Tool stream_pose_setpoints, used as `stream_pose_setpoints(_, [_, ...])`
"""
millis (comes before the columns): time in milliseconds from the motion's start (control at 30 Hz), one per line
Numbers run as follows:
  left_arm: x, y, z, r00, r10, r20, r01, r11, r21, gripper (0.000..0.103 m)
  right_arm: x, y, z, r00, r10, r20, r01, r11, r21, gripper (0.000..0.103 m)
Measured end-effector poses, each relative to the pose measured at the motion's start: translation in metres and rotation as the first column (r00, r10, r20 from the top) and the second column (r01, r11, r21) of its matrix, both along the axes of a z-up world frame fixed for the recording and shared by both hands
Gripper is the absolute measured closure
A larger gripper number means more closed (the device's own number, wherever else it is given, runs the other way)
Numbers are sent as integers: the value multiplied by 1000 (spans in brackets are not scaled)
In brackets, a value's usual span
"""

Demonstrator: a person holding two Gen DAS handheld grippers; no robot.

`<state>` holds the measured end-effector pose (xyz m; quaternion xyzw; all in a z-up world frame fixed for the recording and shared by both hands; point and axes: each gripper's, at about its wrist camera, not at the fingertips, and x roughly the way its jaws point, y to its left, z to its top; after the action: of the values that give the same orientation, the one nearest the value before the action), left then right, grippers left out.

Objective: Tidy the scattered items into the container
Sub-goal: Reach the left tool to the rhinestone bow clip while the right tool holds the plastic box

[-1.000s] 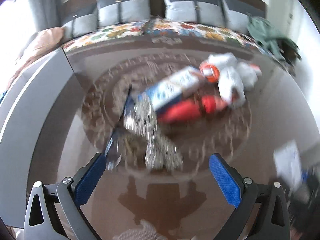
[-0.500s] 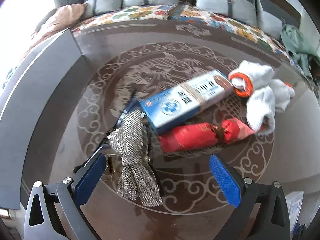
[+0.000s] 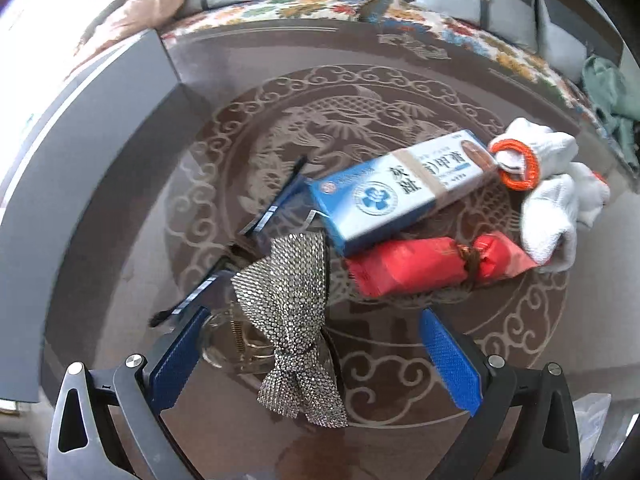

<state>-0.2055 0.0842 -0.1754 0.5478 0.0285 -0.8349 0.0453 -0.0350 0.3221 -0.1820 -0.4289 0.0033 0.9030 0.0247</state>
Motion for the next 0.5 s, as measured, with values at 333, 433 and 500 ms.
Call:
stream_pose_setpoints(333, [49,5,-9,946,-318,-69,320,947,23,51,-2,-15,1,1000,10,6,-10,1000,-24,40])
stream_pose_setpoints(433, [73,5,-10,899,-429,-87,432,902,18,53,-4,-34,1,999,32,8,-32,999,-41,40])
stream_pose_setpoints(500, [88,1,-9,876,-473,-93,477,878,35,54,-5,-50,1,998,56,17,-55,998,-44,40])
